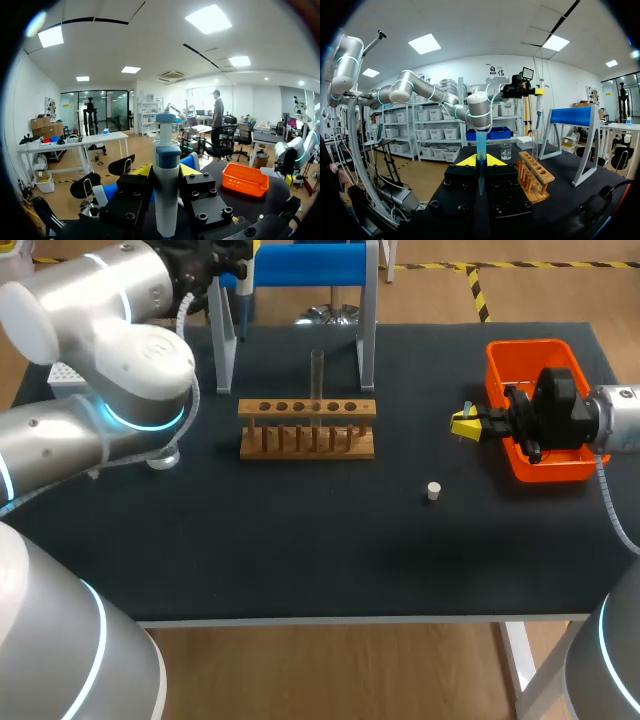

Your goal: Invert the test tube, pick up the pipette, mount the tip to pipette, aspirate from beaker and dispense into the tube, eject the tip, return the pipette, and cap with the stopper.

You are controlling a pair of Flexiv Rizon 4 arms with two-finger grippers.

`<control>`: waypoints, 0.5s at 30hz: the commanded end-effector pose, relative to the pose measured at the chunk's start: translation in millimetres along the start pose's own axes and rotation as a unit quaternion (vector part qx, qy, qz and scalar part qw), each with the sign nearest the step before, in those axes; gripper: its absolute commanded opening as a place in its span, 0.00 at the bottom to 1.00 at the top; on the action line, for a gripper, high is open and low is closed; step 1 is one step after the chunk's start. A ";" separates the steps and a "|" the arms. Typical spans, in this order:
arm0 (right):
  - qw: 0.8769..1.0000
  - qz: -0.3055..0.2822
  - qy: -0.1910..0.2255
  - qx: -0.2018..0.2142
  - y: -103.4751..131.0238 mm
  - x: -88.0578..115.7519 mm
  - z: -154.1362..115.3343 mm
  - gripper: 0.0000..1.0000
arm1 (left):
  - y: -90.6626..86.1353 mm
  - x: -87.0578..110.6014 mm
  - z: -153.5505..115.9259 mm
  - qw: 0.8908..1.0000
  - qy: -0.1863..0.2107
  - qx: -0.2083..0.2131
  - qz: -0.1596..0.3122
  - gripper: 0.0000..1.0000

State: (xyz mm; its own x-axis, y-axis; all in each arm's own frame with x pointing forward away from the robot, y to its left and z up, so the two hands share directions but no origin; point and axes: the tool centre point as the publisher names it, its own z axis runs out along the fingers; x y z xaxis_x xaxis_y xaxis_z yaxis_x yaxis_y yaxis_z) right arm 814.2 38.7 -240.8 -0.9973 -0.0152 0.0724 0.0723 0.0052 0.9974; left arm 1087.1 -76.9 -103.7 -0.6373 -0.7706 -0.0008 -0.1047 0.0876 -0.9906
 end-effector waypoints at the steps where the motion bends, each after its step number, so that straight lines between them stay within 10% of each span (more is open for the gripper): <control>1: 1.000 0.000 0.000 0.000 0.4 1.0 -1.0 0.00 | -0.6 -3.0 -1.5 1.000 0.029 0.001 0.000 0.00; 15: 1.000 0.000 0.000 0.000 0.4 1.0 -1.0 0.00 | -15.4 30.7 -27.9 0.996 0.074 0.031 0.024 0.00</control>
State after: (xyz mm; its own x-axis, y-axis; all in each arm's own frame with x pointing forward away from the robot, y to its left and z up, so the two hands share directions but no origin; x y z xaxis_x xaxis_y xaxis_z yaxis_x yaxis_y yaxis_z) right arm 814.2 38.7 -240.8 -0.9973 -0.0152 0.0724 0.0723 0.0053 0.9974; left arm 1062.7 -96.0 -86.5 -0.7261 -0.6868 -0.0320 -0.0514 0.1006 -0.9936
